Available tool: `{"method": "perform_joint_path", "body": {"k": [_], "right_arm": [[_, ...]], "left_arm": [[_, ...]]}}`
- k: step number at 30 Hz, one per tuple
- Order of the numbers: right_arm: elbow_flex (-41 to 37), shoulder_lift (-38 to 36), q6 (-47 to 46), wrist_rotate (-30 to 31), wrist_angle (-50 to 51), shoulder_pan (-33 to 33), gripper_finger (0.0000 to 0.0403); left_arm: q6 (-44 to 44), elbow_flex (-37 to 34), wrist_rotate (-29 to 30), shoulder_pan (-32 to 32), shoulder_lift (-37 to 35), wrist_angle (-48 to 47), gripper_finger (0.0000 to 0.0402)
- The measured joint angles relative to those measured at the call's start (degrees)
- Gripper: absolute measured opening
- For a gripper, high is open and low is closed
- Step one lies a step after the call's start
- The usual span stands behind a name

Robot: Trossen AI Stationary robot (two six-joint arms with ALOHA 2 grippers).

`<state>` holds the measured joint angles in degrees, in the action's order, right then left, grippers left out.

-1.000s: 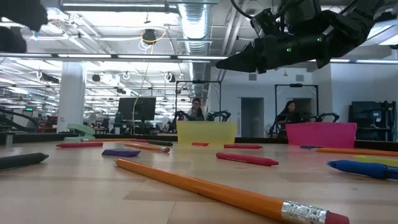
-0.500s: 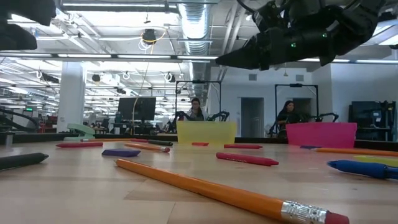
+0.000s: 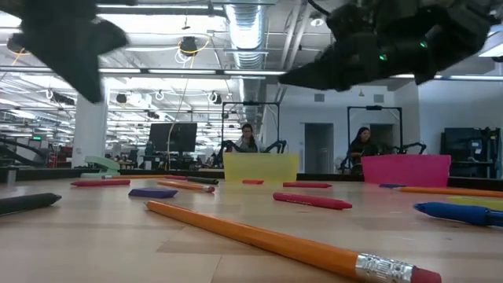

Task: Sort crayons/erasers/pens/pencils in bins
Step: Put the blue eraser into the transparent bin

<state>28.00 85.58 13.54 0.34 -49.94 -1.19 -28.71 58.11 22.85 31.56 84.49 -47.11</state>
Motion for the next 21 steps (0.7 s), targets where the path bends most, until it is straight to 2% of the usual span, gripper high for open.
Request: {"method": "perform_joint_path", "body": {"k": [3, 9, 14, 18, 21], "right_arm": [[-5.19, 0.00, -2.37, -0.10, -6.73, -0.30, 0.0002], [-12.84, 0.02, -4.52, 2.10, -20.41, -0.74, 0.0002], [-12.73, 0.02, -4.55, 2.56, -20.47, -0.55, 0.0002], [-12.18, 0.02, -4.55, 2.65, -19.67, -0.70, 0.0002], [-12.04, 0.02, -4.10, 2.66, -19.49, -0.35, 0.0002]], "left_arm": [[9.00, -2.34, -3.52, -4.40, -0.07, 8.88, 0.0000], [20.36, -6.34, -9.35, -11.49, -0.07, 18.54, 0.0000], [25.42, -10.63, -16.42, -17.15, -0.07, 25.72, 0.0000], [26.99, -11.59, -16.30, -20.08, -0.07, 27.35, 0.0004], [31.00, -11.59, -17.45, -20.71, -0.07, 27.36, 0.0025]]}}
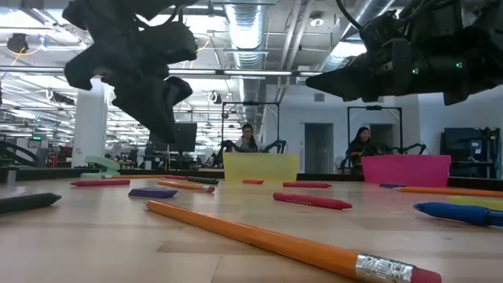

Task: Sort crayons/erasers/pens/pencils in bins
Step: Put the blue eraser into the transparent bin

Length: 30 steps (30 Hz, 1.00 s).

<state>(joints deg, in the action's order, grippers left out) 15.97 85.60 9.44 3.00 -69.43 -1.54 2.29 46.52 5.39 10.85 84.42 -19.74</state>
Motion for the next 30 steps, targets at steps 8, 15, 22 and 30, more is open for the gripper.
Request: {"method": "perform_joint_path", "body": {"k": [8, 15, 22, 30], "right_arm": [[0.02, 0.00, 0.41, 0.07, 2.33, 2.01, 0.0002], [0.04, 0.00, -1.04, 0.10, 2.03, 0.54, 0.0002], [0.04, -0.02, 0.04, 3.38, 0.92, -1.87, 0.0002], [0.04, -0.02, 0.01, 3.42, 0.60, -1.81, 0.0002]], "left_arm": [[2.73, 0.07, -6.28, 0.48, 3.30, 0.01, 0.0129], [5.64, 0.20, -3.73, 2.06, 11.74, 2.85, 0.0187], [5.37, 0.50, -3.66, 2.29, 14.59, 5.21, 0.0174], [7.24, 0.46, -6.71, 2.27, 14.73, 4.39, 0.0068]]}}
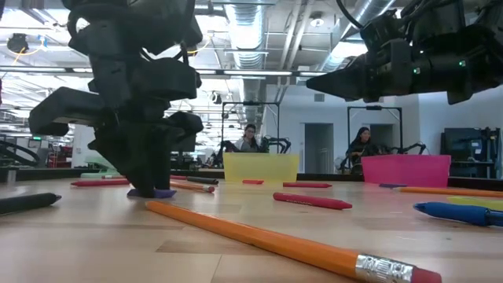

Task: Sort crayons/erasers/pens/pencils in bins
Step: Put the blue eraser into the transparent bin

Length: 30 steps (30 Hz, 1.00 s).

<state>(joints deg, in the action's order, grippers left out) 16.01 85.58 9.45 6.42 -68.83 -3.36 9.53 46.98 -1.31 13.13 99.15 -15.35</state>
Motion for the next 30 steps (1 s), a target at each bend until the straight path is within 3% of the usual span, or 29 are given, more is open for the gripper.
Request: {"method": "perform_joint_path", "body": {"k": [5, 30], "right_arm": [[0.00, 0.00, 0.00, 0.01, -0.01, 0.00, 0.0002], [0.00, 0.00, 0.00, 1.27, 0.78, 0.00, 0.0002]], "left_arm": [[0.38, 0.43, 0.85, 0.04, -0.49, -1.36, 0.0042], [-6.07, 14.61, 4.80, 8.20, -2.80, -27.30, 0.0048]]}}
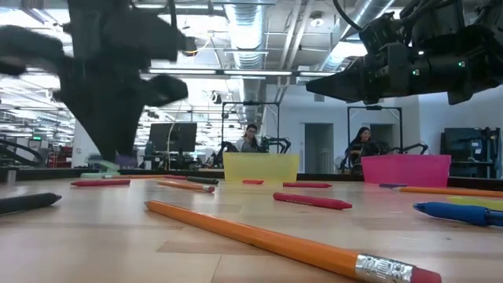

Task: Sort crayons/erasers/pens/pencils in bins
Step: Put the blue eraser into the transparent bin

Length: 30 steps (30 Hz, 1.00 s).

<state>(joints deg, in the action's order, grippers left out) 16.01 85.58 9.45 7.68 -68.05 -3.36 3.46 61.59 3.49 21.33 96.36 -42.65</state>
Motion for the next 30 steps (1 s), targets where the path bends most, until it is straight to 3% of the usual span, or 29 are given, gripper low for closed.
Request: {"method": "perform_joint_path", "body": {"k": [11, 20, 24, 30], "right_arm": [[0.00, 0.00, 0.00, -0.01, 0.33, 0.00, 0.0002], [0.00, 0.00, 0.02, -0.02, 0.33, 0.00, 0.0002], [0.00, 0.00, 0.02, -0.02, 0.32, 0.00, 0.0002], [0.00, 0.00, 0.02, -0.02, 0.19, 0.00, 0.0002]], "left_arm": [[-16.62, 10.64, -2.23, 9.93, -0.09, -16.82, 0.0048], [-37.14, 11.51, -2.11, 22.87, -0.15, -24.62, 0.0048], [-46.72, 11.48, 0.43, 29.18, -2.04, -25.53, 0.0047], [-61.85, 7.75, 9.20, 36.32, -8.73, -27.26, 0.0047]]}}
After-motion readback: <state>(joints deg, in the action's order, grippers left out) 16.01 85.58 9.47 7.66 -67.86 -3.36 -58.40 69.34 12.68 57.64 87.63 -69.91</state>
